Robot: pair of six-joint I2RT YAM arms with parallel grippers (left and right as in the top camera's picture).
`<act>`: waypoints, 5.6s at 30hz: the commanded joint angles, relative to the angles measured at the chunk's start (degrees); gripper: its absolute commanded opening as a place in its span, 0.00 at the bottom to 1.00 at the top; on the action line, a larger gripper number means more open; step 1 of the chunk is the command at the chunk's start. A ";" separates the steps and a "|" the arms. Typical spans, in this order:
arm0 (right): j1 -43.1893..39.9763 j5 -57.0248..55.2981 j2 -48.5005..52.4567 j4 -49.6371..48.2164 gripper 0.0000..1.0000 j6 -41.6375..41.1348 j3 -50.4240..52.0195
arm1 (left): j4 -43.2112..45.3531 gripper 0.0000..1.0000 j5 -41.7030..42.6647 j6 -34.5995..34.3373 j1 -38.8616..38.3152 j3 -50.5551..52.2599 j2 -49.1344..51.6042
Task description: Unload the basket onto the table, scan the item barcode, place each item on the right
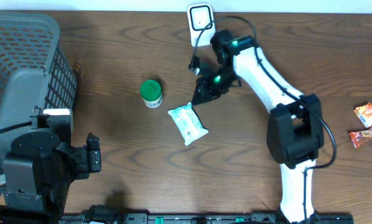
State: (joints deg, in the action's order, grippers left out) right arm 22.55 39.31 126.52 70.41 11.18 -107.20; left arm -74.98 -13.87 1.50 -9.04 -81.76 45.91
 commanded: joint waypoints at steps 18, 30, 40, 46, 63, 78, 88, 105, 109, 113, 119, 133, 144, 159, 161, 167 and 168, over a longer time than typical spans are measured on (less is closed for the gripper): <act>5.99 -7.87 -0.11 -19.26 0.77 1.33 18.73 | -0.07 0.98 -0.33 -0.26 0.24 0.02 -0.04; 9.62 -9.70 6.99 -18.62 0.45 4.28 22.25 | -0.07 0.98 -0.33 -0.26 0.24 0.02 -0.04; 9.05 -8.74 7.85 -17.14 0.01 1.60 19.04 | -0.07 0.98 -0.33 -0.26 0.24 0.02 -0.04; 6.60 1.31 2.93 -10.91 0.01 0.24 13.03 | -0.04 0.98 -0.33 -0.26 0.24 0.02 -0.04; -3.34 30.51 -4.28 -1.38 0.01 15.41 12.81 | -0.07 0.98 -0.33 -0.26 0.24 0.02 -0.04; -12.70 26.43 -4.28 4.83 0.01 15.41 12.81 | -0.04 0.98 -0.33 -0.26 0.24 0.02 -0.04; -15.39 26.10 -5.29 4.70 0.01 12.90 12.79 | -0.07 0.98 -0.33 -0.26 0.24 0.02 -0.04; -12.52 -6.91 -29.03 -1.55 0.01 -11.54 12.79 | -0.07 0.98 -0.33 -0.26 0.24 0.02 -0.04; -7.43 -26.71 -32.41 -0.81 0.01 -17.92 12.81 | -0.07 0.98 -0.33 -0.26 0.24 0.02 -0.04; 0.22 -41.22 -32.35 -5.03 0.01 -19.32 13.14 | -0.07 0.98 -0.33 -0.26 0.24 0.02 -0.04; 9.46 -57.72 -26.95 -17.31 0.01 -17.22 14.32 | -0.04 0.98 -0.33 -0.26 0.24 0.02 -0.04; 11.63 -84.67 -9.14 -65.57 0.01 19.37 14.32 | -0.07 0.98 -0.33 -0.26 0.24 0.02 -0.04; 8.98 -73.13 0.22 -98.01 0.02 39.15 14.29 | -0.04 0.98 -0.35 -0.26 0.24 0.02 -0.04; 3.98 -55.71 12.83 -114.90 0.01 46.80 12.70 | -0.07 0.98 -0.33 -0.26 0.24 0.02 -0.04; 3.96 -55.67 14.21 -114.68 0.01 48.24 12.66 | -0.07 0.98 -0.33 -0.26 0.24 0.02 -0.04; 4.52 -55.47 15.54 -109.18 0.01 49.16 12.66 | -0.04 0.98 -0.33 -0.26 0.24 0.02 -0.04; 4.66 -55.47 15.54 -107.21 0.01 49.16 12.66 | -0.07 0.98 -0.33 -0.26 0.24 0.02 -0.04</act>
State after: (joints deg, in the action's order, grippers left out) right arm 26.70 -17.30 141.01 -40.66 59.61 -93.41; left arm -74.98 -13.89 1.50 -9.04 -81.76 45.91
